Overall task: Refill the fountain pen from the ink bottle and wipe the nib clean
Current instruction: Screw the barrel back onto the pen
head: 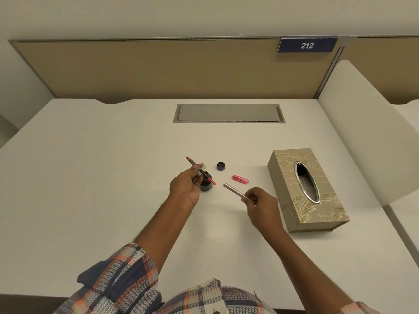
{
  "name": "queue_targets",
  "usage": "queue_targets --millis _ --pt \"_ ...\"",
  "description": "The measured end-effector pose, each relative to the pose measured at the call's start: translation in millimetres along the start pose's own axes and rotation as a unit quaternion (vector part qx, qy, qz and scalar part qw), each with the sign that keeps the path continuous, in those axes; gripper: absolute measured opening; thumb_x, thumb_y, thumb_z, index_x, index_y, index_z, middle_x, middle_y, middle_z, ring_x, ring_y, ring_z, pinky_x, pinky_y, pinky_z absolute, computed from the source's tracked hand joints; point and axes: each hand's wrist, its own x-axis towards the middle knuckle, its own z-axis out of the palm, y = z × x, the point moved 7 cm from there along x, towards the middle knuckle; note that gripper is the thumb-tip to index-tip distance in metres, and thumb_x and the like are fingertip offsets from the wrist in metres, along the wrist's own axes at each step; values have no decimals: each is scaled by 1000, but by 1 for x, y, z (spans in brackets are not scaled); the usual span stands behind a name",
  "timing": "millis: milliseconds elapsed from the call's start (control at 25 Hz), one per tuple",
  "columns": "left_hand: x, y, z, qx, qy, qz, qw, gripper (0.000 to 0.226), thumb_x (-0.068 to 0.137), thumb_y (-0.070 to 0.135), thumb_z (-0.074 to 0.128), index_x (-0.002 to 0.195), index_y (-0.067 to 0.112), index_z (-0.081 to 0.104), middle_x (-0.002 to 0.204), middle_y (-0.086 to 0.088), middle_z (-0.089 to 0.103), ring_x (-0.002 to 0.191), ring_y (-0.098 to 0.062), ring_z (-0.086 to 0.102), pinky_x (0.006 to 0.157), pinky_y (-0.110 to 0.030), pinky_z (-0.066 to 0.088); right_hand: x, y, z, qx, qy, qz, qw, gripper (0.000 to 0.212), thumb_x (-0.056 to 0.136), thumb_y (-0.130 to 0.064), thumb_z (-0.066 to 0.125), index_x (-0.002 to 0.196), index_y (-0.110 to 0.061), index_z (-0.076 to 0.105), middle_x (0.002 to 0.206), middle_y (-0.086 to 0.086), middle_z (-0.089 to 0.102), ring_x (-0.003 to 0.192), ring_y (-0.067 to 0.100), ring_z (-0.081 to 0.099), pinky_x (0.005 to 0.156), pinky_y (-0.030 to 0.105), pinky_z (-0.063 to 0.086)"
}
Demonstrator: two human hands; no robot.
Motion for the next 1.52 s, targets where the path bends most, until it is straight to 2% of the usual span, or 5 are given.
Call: queue_targets --millis 600,800,1160,1400,1520 --pt "-8 2 2 -44 1 -7 999 13 92 4 52 83 2 63 114 -12 63 81 -11 61 78 -22 47 -21 -43 -18 76 18 -23 997 17 81 -11 73 73 -24 65 72 3 71 73 19 69 68 29 52" --pt "-10 -1 1 -48 4 -4 999 22 91 4 53 109 -5 62 123 -15 62 83 -11 60 84 -23 47 -24 -44 -16 102 9 -7 995 8 81 -12 74 78 -20 73 73 3 72 74 19 69 70 30 53" --pt "-19 -10 10 -48 -32 -19 998 12 90 4 54 89 -1 64 116 -15 64 87 -15 63 84 -24 48 -24 -55 -16 153 35 0 988 10 84 -12 70 88 -19 75 72 -6 71 70 9 69 62 7 48" --pt "-21 -7 13 -45 -43 8 998 14 88 15 60 83 2 65 97 -15 66 92 -23 59 76 -26 50 -25 -57 -13 181 49 2 982 10 84 -11 70 88 -18 76 71 -13 69 71 9 69 63 7 49" --pt "-17 -7 12 -24 -33 24 999 14 86 12 63 82 -1 66 92 -14 66 93 -25 59 68 -24 52 -24 -58 -11 181 50 -5 982 11 84 -9 70 89 -17 76 77 -16 68 77 12 70 72 20 55"
